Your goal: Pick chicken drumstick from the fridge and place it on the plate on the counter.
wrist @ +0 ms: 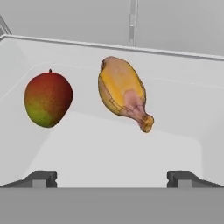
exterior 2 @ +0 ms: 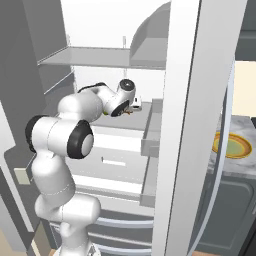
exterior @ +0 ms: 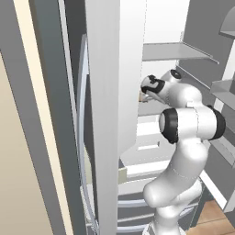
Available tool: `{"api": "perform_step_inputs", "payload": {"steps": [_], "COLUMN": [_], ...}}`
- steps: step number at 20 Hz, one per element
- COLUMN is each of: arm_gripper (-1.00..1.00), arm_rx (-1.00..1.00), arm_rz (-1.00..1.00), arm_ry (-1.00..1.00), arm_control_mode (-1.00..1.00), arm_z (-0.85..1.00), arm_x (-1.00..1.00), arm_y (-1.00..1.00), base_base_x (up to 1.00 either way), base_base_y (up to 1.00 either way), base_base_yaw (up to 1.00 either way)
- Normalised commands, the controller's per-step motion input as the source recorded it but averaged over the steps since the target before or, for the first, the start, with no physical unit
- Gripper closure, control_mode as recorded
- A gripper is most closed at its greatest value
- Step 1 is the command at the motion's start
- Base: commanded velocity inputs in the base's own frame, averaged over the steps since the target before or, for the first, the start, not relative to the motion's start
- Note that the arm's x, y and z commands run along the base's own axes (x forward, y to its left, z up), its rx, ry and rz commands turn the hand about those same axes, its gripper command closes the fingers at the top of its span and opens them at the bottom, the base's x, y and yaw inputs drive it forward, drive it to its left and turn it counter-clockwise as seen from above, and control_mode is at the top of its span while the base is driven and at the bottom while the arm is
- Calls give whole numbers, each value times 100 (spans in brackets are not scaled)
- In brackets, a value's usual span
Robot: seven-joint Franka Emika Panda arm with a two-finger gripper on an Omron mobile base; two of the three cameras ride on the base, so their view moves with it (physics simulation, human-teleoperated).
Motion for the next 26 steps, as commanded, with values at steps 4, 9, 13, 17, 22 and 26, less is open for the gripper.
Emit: {"api": "perform_step_inputs", "payload": {"steps": [4,9,13,17,22,26], "arm_gripper": [-100,-100,-100,-100,-100,-100], "arm_rx": [0,0,0,0,0,0], "arm_rz": [0,0,0,0,2,2], "arm_ry": [4,3,0,0,0,0], "arm_control_mode": [-100,-100,-100,-100,-100,-100], "arm_z": [-2,0,-1,-3,-14,-24], "arm_x": [26,34,28,32,23,16], "arm_y": [0,0,0,0,0,0], "base_base_x": [0,0,0,0,0,0], "base_base_y": [0,0,0,0,0,0], "base_base_yaw": [0,0,0,0,0,0]}}
